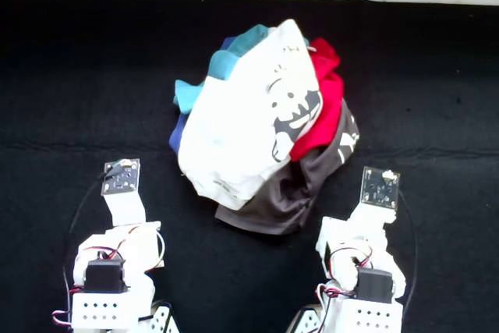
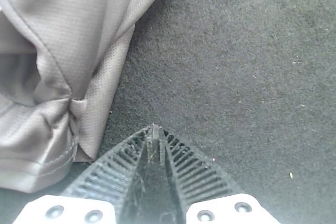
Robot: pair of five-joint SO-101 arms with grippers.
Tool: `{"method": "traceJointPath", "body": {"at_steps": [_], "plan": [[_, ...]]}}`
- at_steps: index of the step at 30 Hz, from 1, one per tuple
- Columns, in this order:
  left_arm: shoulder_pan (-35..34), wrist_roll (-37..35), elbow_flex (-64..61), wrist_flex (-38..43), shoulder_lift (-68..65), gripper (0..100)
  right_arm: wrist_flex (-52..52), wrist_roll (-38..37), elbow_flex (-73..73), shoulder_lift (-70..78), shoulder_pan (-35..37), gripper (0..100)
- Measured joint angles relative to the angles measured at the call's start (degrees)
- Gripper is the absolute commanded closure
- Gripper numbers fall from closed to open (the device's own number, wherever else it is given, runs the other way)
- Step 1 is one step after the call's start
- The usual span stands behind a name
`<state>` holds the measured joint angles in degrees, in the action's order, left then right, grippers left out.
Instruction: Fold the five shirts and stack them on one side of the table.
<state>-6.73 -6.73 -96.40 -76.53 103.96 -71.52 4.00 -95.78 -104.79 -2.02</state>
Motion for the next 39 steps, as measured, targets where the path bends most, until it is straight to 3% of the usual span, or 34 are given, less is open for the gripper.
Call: {"method": "traceJointPath", "body": {"at_steps": [39], "plan": [[1.2,0.2,0.0,0.0,0.0,99,0.0,0.0,0.0,0.0,0.0,99.0]]}}
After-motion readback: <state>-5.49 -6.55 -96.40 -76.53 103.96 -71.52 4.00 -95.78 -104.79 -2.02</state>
